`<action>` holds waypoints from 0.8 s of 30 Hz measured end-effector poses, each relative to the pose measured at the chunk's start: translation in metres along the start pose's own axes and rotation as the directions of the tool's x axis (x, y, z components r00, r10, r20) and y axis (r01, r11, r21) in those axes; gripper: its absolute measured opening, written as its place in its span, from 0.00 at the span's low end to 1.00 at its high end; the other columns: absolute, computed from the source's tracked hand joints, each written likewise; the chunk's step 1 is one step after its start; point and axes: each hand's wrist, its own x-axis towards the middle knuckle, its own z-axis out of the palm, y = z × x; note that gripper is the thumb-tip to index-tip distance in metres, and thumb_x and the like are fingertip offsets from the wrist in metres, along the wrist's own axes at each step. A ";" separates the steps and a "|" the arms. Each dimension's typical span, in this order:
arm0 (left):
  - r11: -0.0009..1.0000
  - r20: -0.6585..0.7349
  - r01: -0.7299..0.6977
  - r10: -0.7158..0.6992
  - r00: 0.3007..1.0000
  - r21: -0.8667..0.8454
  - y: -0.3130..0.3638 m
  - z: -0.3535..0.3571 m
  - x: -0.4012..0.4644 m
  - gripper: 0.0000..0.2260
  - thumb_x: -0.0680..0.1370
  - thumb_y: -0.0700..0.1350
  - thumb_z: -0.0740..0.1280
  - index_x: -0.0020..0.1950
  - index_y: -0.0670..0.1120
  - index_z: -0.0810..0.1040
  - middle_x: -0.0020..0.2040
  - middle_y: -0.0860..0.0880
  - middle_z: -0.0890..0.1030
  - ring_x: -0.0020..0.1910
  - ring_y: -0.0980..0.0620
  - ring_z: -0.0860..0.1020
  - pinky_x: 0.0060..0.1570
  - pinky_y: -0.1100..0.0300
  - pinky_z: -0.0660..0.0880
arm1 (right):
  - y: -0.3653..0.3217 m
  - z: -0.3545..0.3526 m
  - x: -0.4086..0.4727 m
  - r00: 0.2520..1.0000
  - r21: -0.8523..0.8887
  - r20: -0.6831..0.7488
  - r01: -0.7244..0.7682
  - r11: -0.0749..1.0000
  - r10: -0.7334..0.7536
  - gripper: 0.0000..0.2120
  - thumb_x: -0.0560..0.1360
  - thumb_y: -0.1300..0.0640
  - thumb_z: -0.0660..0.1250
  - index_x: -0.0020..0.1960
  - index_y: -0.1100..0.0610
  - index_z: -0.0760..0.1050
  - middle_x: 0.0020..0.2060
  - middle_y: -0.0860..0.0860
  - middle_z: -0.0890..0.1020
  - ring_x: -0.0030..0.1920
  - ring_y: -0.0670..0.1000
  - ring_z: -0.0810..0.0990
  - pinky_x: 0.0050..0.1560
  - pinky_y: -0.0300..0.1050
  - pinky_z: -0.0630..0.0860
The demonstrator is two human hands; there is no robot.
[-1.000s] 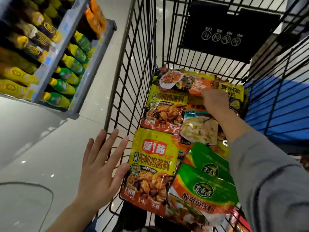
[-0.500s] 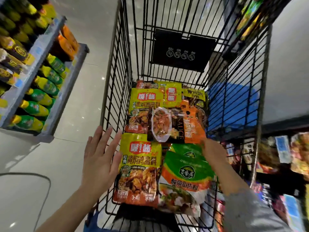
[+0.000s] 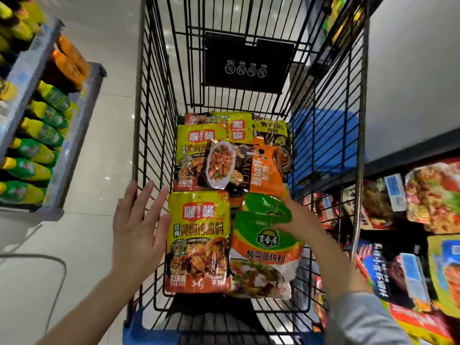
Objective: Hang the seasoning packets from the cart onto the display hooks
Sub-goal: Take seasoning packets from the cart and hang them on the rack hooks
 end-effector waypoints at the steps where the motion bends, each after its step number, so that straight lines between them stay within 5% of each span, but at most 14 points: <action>1: 1.000 -0.005 -0.005 0.005 1.000 -0.001 0.000 0.000 0.000 0.24 0.82 0.57 0.46 0.73 0.49 0.65 0.73 0.43 0.67 0.77 0.52 0.48 0.73 0.43 0.53 | 0.002 0.002 0.000 0.999 0.047 -0.043 -0.015 0.999 0.017 0.34 0.72 0.50 0.71 0.73 0.48 0.59 0.64 0.54 0.75 0.51 0.54 0.80 0.51 0.49 0.77; 3: 0.999 -0.020 -0.035 0.035 0.999 0.003 0.000 0.000 0.001 0.23 0.83 0.56 0.48 0.73 0.48 0.67 0.72 0.42 0.69 0.77 0.47 0.52 0.72 0.42 0.55 | 0.003 0.004 -0.002 0.993 0.081 -0.105 -0.046 0.996 0.054 0.25 0.75 0.59 0.67 0.70 0.48 0.67 0.58 0.54 0.79 0.45 0.53 0.80 0.46 0.49 0.78; 5: 0.999 -0.027 -0.043 0.043 0.999 0.001 0.000 0.000 0.001 0.23 0.83 0.55 0.48 0.72 0.47 0.68 0.71 0.42 0.69 0.77 0.45 0.54 0.72 0.42 0.56 | 0.000 0.001 -0.006 0.994 0.009 -0.099 -0.041 0.999 0.042 0.19 0.76 0.60 0.65 0.66 0.48 0.72 0.58 0.53 0.79 0.51 0.54 0.79 0.49 0.46 0.76; 14: 0.998 -0.041 -0.051 0.050 0.998 -0.021 0.000 0.000 0.001 0.22 0.81 0.53 0.54 0.71 0.45 0.71 0.71 0.41 0.70 0.76 0.44 0.54 0.72 0.40 0.57 | -0.012 0.000 -0.090 0.993 -0.070 -0.099 0.062 0.996 -0.069 0.21 0.79 0.62 0.57 0.68 0.45 0.69 0.58 0.50 0.78 0.55 0.52 0.77 0.48 0.45 0.74; 18: 0.998 -0.050 -0.068 0.068 0.996 0.003 -0.003 0.003 0.000 0.21 0.79 0.53 0.57 0.65 0.43 0.77 0.68 0.40 0.73 0.75 0.42 0.56 0.69 0.36 0.59 | -0.006 0.011 -0.117 0.975 0.012 -0.210 0.081 0.997 -0.076 0.13 0.79 0.59 0.60 0.60 0.50 0.77 0.48 0.46 0.78 0.50 0.48 0.76 0.47 0.43 0.73; 22: 0.952 -0.041 -0.266 0.275 0.961 0.149 -0.001 0.001 0.000 0.21 0.78 0.55 0.58 0.68 0.48 0.72 0.70 0.41 0.71 0.75 0.40 0.58 0.70 0.35 0.54 | -0.019 0.010 -0.135 0.948 0.071 -0.294 0.146 0.987 -0.120 0.08 0.79 0.56 0.61 0.53 0.53 0.78 0.44 0.45 0.76 0.45 0.46 0.75 0.45 0.39 0.71; 24: 0.903 0.058 -0.424 0.421 0.905 0.072 0.013 -0.002 0.000 0.24 0.78 0.60 0.57 0.71 0.51 0.67 0.73 0.43 0.68 0.75 0.43 0.59 0.71 0.37 0.53 | -0.025 0.005 -0.137 0.947 0.027 -0.283 0.168 0.985 -0.153 0.09 0.79 0.53 0.60 0.54 0.53 0.77 0.42 0.43 0.75 0.42 0.42 0.73 0.40 0.32 0.67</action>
